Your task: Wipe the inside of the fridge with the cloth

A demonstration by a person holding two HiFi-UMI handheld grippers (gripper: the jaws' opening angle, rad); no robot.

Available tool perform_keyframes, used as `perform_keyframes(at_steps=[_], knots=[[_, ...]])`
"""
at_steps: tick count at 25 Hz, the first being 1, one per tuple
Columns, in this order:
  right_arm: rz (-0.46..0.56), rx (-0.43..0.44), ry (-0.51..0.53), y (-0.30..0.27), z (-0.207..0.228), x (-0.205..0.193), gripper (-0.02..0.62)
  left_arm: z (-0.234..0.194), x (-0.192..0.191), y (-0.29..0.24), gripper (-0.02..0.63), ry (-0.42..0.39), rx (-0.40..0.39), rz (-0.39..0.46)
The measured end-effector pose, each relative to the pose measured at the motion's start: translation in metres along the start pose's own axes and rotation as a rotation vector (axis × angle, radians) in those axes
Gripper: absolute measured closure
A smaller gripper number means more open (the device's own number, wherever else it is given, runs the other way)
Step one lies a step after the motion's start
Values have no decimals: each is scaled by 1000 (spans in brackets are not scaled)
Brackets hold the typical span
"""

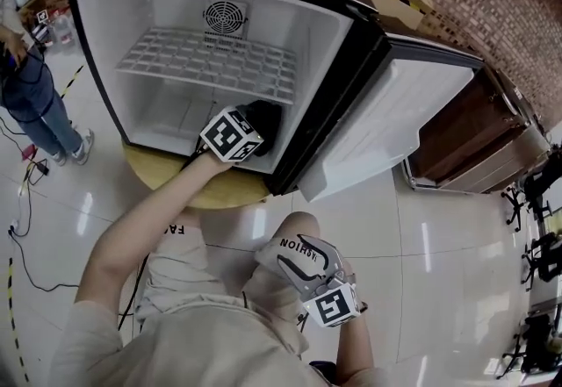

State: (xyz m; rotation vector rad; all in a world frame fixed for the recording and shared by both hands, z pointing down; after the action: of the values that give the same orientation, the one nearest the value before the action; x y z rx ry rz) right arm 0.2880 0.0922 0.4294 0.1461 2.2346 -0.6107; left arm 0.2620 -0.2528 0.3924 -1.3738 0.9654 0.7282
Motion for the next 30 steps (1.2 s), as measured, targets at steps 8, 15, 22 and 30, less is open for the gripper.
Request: perform_keyframes(at_steps=[8,15,22,30], knots=[[20,-122,133,0,21,34,351,114,-59,76,515,149,-546,5],[182,17,369,18,13,80,216,173,-66,129,514,284,-878,46],[226,114,433,16,-1,89,360,195,-58,132,513,180,-972,5],[393,27,232,52,27,92,451,190,-40,167,380,192,-1023,239]])
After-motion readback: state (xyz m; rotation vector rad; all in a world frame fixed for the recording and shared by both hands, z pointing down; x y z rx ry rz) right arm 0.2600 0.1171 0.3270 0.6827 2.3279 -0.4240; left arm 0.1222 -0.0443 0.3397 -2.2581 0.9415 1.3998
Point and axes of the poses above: the fingertips, and each gripper's own axes: y backward along the fingers, z to its right, x out of its top, the point moved 10 cm from there along y, backward along the fingers, and after that the axes turned 10 degrees about y, right-handed, at the moved point
